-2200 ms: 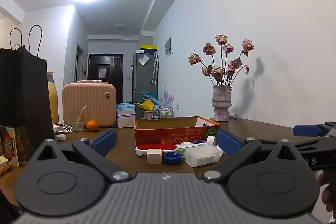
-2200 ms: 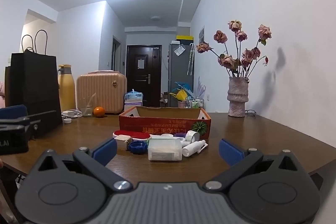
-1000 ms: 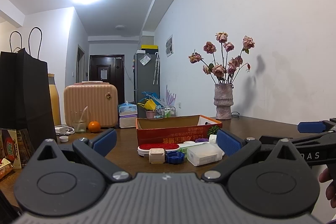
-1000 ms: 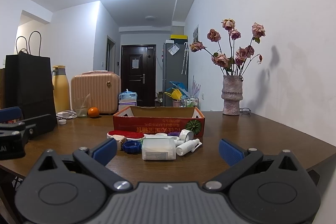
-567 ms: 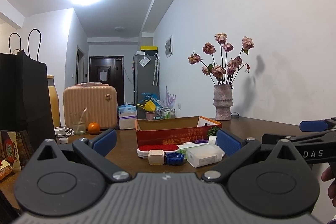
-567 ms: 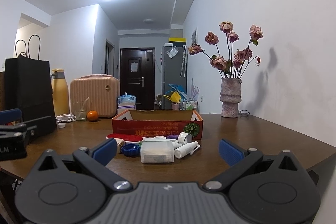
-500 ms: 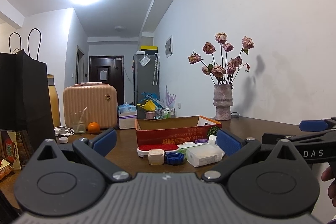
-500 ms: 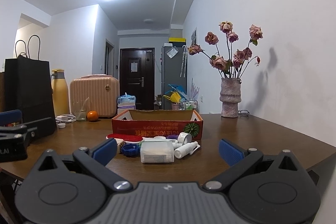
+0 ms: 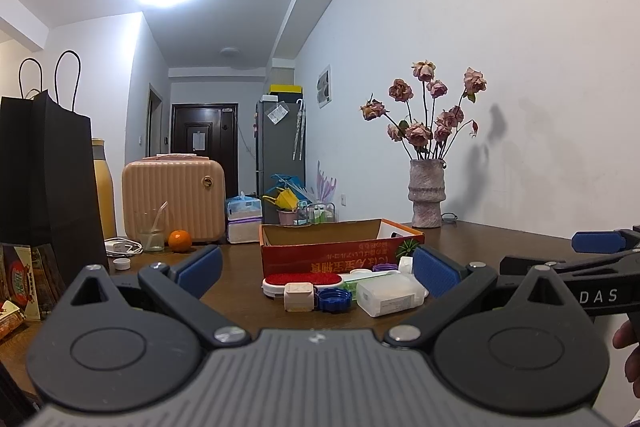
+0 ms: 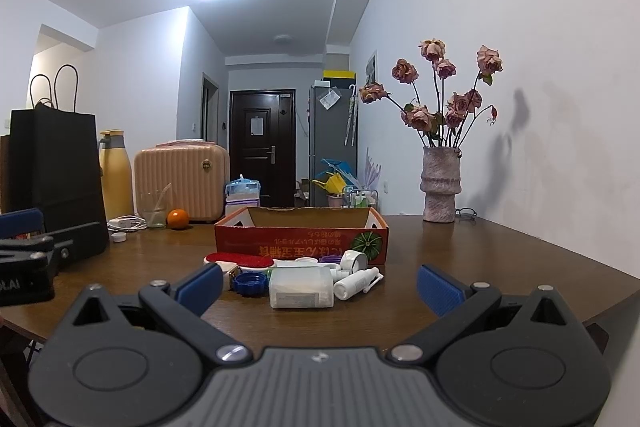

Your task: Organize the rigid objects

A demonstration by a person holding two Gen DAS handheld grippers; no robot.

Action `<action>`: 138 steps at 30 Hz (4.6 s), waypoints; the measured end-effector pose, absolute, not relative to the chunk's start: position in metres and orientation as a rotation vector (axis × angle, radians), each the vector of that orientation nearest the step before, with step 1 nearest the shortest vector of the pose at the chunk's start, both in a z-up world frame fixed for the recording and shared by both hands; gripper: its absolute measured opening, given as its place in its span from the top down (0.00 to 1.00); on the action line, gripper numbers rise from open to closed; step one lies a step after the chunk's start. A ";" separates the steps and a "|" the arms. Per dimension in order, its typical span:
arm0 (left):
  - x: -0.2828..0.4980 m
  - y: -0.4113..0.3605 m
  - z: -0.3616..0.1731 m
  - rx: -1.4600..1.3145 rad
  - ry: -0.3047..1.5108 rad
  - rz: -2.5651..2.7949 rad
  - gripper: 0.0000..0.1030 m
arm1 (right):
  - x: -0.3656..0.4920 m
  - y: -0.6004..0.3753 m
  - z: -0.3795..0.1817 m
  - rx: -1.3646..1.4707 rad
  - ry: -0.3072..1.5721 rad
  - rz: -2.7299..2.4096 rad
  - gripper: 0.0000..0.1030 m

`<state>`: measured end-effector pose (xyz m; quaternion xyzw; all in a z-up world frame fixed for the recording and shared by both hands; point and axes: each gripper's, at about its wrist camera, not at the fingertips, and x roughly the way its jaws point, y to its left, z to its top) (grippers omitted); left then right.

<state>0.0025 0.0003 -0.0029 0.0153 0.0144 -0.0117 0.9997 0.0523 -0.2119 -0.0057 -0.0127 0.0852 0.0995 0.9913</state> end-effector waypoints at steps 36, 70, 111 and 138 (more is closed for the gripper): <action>0.242 -0.004 -0.034 -0.110 0.467 -0.088 0.41 | 0.303 -0.220 -0.051 0.151 0.515 0.442 0.47; 0.228 0.018 -0.050 -0.478 0.739 -0.255 0.61 | 0.261 -0.221 -0.063 0.380 0.705 0.529 0.67; 0.647 0.054 -0.037 -0.423 0.820 -0.165 0.70 | 0.691 -0.151 -0.047 0.262 0.872 0.425 0.77; 0.361 0.059 0.088 0.011 0.318 0.048 0.00 | 0.439 -0.243 0.088 -0.023 0.350 0.299 0.13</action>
